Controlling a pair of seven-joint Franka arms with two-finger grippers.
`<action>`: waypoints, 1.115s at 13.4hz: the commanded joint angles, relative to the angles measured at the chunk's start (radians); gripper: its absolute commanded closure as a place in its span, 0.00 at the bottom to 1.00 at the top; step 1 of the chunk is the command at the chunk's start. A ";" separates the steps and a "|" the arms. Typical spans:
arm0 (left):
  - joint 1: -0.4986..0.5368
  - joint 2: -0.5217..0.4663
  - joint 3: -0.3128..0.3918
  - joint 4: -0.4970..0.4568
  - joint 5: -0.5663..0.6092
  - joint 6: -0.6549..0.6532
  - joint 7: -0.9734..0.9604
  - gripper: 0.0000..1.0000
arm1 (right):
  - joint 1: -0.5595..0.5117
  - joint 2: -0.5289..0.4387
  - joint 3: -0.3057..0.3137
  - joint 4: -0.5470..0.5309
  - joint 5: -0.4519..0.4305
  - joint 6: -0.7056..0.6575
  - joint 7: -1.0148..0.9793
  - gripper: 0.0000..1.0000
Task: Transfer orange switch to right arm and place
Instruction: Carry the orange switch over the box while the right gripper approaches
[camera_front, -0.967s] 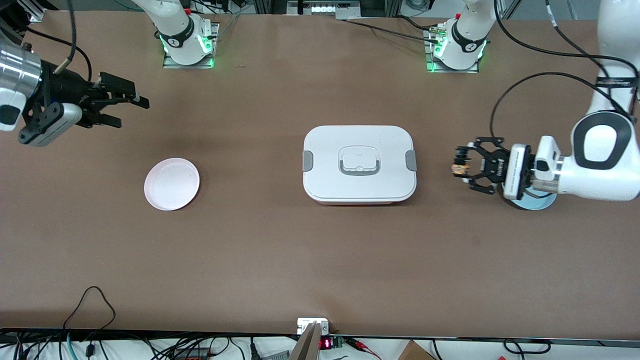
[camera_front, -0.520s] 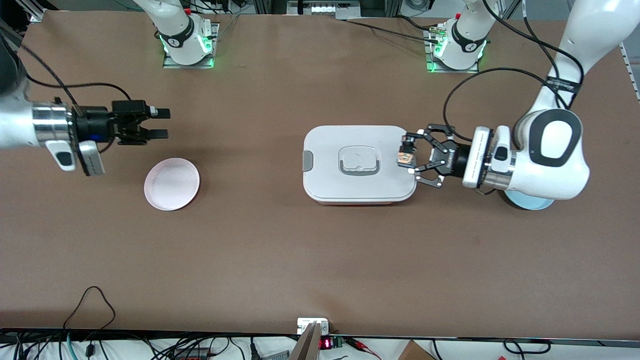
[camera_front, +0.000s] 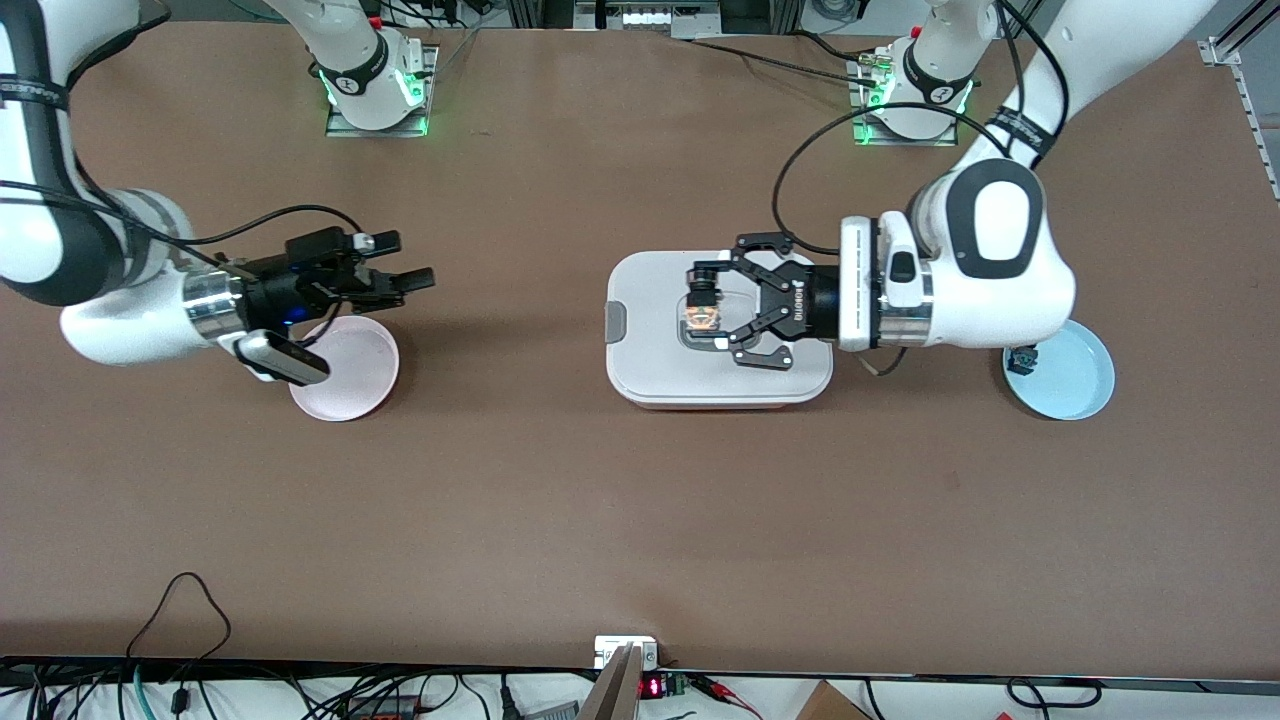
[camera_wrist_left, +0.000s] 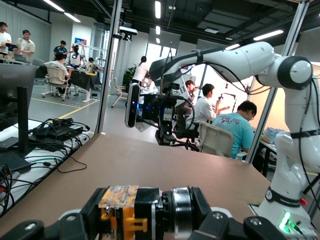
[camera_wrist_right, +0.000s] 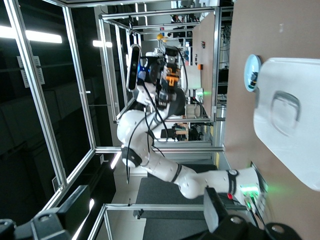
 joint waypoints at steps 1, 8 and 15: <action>-0.047 0.009 -0.004 0.007 -0.074 0.083 0.043 0.73 | 0.093 -0.001 -0.004 0.004 0.102 0.095 -0.003 0.00; -0.131 0.007 -0.006 0.013 -0.198 0.212 0.098 0.74 | 0.250 0.027 -0.004 0.001 0.247 0.273 -0.003 0.00; -0.156 0.004 -0.007 0.013 -0.249 0.242 0.137 0.75 | 0.365 0.044 -0.004 0.004 0.385 0.421 0.026 0.00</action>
